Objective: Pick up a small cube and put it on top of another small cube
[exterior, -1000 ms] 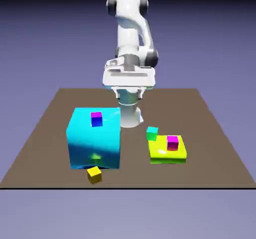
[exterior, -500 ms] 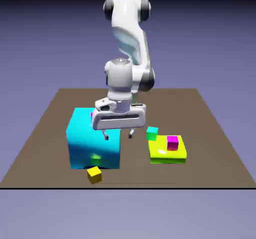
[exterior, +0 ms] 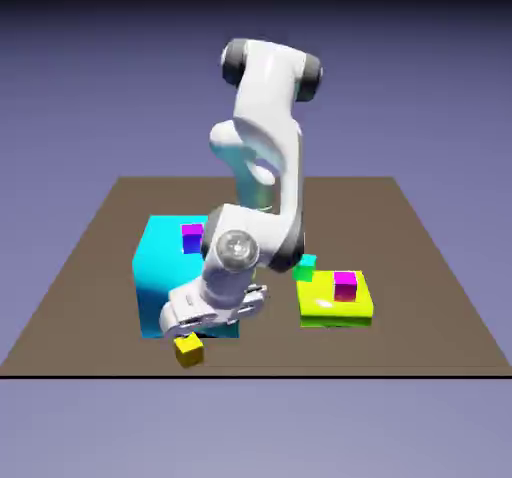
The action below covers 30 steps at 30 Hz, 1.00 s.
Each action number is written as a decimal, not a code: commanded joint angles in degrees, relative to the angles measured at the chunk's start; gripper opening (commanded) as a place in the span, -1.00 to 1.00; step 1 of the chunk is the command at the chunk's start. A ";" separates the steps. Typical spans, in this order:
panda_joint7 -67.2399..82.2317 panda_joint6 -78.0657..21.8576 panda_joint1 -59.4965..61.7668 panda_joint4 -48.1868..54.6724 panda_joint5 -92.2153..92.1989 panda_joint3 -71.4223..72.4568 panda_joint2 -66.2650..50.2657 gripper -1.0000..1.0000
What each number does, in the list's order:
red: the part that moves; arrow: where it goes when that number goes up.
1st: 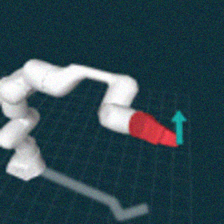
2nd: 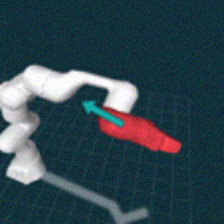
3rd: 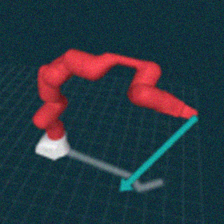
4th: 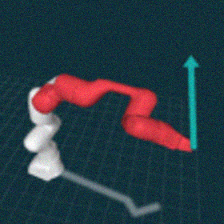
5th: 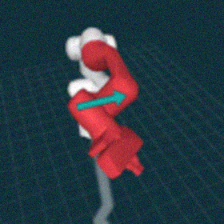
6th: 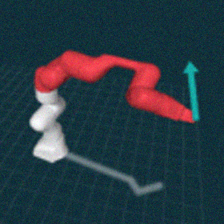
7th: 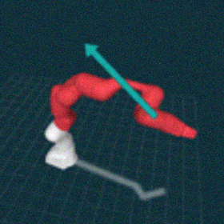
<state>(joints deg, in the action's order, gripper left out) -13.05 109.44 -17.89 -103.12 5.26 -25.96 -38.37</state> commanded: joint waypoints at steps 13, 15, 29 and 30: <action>3.57 -2.80 -1.52 3.81 0.50 -3.14 -11.59 -1.00; 3.95 -7.78 -2.21 7.20 0.68 -3.48 -10.05 -1.00; -11.57 -12.03 2.79 -14.70 3.62 24.63 13.98 -1.00; -12.72 -12.27 3.17 -16.36 3.83 26.71 15.72 -1.00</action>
<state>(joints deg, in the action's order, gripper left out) -25.75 97.15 -14.72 -119.48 8.96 0.75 -22.65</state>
